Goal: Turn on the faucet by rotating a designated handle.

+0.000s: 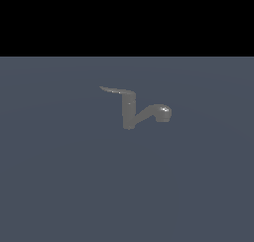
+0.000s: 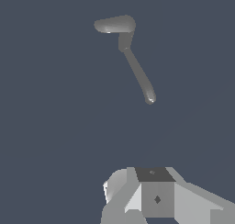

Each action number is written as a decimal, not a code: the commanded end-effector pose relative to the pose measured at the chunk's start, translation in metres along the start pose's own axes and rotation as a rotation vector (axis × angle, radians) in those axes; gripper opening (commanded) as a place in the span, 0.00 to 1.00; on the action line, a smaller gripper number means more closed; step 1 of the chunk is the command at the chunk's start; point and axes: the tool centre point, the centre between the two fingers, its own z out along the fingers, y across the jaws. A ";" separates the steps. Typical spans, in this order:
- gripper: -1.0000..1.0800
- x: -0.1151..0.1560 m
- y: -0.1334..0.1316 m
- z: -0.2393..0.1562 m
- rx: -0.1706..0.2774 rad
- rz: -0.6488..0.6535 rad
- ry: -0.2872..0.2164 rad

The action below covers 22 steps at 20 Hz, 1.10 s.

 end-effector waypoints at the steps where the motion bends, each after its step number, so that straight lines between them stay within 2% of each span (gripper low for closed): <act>1: 0.00 0.005 -0.006 0.006 0.001 0.027 -0.001; 9: 0.00 0.030 -0.034 0.038 0.005 0.161 -0.003; 22: 0.00 0.095 -0.081 0.102 0.014 0.436 -0.007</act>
